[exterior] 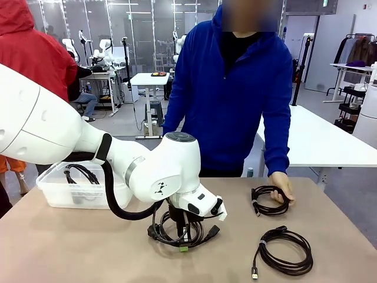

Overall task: Organize and store the cables.
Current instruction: Place the Power Cable into the Organizing box.

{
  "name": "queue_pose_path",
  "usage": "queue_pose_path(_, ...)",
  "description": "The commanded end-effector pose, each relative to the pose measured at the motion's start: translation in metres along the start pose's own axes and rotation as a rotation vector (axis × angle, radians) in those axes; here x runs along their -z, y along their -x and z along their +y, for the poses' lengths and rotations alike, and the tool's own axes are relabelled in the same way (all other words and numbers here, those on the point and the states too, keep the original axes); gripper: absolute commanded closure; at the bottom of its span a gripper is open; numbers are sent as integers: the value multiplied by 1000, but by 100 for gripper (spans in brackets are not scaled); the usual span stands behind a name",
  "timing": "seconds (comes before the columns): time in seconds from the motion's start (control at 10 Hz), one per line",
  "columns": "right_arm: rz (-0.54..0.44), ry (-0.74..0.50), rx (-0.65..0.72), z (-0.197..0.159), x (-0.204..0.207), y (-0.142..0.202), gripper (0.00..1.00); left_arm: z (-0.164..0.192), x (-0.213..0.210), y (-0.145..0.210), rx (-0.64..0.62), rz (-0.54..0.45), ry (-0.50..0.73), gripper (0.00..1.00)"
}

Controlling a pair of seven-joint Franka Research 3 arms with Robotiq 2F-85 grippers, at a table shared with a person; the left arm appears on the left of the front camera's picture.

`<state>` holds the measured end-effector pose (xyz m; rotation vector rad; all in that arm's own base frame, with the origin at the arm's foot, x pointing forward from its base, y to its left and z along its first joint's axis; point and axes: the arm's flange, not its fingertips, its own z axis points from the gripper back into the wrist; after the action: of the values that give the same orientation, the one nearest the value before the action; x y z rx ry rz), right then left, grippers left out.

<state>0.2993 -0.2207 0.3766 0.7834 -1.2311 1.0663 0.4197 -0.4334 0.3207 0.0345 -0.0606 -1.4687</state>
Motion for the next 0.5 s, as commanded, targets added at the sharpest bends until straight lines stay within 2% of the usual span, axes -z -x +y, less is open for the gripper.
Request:
queue_pose_path(0.0,-12,2,-11,0,-2,-1,0,0,-15,7,6,4,2,100)
queue_pose_path(0.2,-12,2,-11,0,-2,-1,0,0,-51,13,61,-13,2,100)
queue_pose_path(0.3,-12,2,-11,0,-2,-1,0,-2,-74,16,111,-28,-27,95)
queue_pose_path(0.4,-12,2,-11,0,-2,-1,0,-3,-96,19,143,-35,-19,95)
